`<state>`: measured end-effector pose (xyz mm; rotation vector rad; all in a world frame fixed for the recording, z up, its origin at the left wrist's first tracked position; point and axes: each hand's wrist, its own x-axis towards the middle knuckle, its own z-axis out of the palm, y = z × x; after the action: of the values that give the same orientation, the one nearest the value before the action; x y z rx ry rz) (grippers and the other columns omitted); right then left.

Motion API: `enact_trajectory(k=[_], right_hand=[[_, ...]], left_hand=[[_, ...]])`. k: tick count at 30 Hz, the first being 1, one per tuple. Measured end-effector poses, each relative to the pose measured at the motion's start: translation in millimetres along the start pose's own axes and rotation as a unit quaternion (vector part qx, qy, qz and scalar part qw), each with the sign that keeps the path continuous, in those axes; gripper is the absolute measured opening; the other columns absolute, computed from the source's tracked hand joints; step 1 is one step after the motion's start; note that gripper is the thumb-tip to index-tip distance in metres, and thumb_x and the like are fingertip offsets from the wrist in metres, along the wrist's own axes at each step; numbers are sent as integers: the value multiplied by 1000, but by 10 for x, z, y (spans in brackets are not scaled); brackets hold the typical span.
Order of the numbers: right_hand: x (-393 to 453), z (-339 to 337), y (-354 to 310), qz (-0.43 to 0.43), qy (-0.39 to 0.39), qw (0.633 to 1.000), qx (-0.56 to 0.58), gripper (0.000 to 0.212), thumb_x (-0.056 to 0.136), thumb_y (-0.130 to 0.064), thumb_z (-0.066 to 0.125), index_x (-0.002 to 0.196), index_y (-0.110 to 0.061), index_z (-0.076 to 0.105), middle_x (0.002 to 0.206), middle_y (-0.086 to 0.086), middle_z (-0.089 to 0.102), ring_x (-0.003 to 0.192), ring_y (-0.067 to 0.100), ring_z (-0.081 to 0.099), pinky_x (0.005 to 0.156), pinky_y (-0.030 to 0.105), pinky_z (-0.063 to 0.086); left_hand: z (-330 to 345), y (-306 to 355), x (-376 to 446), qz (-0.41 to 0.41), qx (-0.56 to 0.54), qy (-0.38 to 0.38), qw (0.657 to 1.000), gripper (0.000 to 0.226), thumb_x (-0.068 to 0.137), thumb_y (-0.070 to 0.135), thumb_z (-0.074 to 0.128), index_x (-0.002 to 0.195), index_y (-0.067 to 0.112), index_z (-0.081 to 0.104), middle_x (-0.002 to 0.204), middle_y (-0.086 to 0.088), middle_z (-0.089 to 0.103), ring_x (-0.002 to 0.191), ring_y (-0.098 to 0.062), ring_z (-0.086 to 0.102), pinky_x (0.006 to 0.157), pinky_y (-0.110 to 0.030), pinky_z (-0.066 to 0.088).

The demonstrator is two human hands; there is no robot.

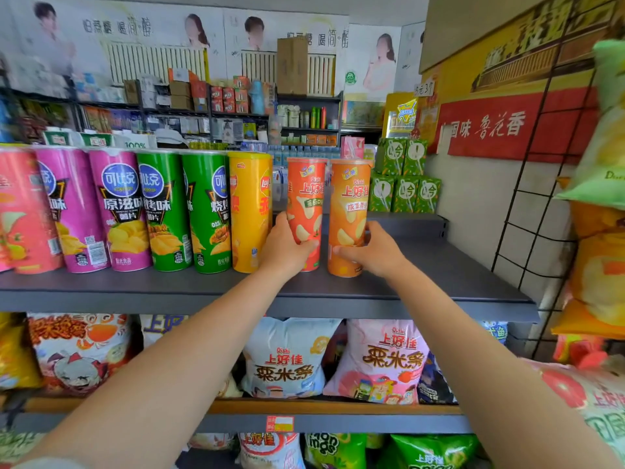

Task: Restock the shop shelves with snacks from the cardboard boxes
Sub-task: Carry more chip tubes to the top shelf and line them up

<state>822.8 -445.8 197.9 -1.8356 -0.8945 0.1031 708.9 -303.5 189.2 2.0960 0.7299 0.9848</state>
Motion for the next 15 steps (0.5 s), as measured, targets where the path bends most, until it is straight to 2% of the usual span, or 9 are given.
enact_trajectory(k=[3,6,8,11,13,15], right_hand=[[-67,80,-45,-11,-23,1000,6,61,78,-30,85,125,-18,49,117,-4,57,103,14,57,85,28,46],[-106,171,-84,-26,-41,999,-9,64,81,-33,82,133,-15,49,127,0,58,108,16,56,90,30,48],[-114,240,-99,-32,-49,998,-27,65,83,-35,80,137,-14,49,131,2,58,114,19,57,94,32,48],[-108,351,-103,-38,-48,997,-47,69,82,-38,80,139,-14,49,133,4,60,117,21,59,94,32,49],[-113,428,-129,-42,-46,997,-49,70,81,-39,80,139,-13,50,132,5,61,116,20,60,94,33,50],[-114,509,-163,-44,-44,997,-43,68,82,-38,80,137,-12,49,131,5,62,115,20,61,93,33,50]], left_hand=[[59,3,97,-21,36,23,999,67,92,28,68,146,14,31,147,-9,49,129,-33,52,101,-43,46],[110,17,133,-74,74,10,994,75,95,23,60,155,8,17,153,-15,40,136,-36,45,110,-46,42],[78,-6,82,-76,70,-20,994,68,94,23,60,152,9,26,151,-14,43,135,-36,46,108,-46,43],[-109,-95,-179,42,54,-8,998,46,95,17,54,140,15,47,139,-6,52,125,-27,54,102,-44,48],[-301,-197,-410,142,68,57,986,42,93,8,52,135,15,53,136,-6,49,120,-23,51,97,-39,47],[-487,-304,-545,225,136,139,955,43,86,6,57,128,11,56,133,-11,49,120,-30,48,96,-42,45]])
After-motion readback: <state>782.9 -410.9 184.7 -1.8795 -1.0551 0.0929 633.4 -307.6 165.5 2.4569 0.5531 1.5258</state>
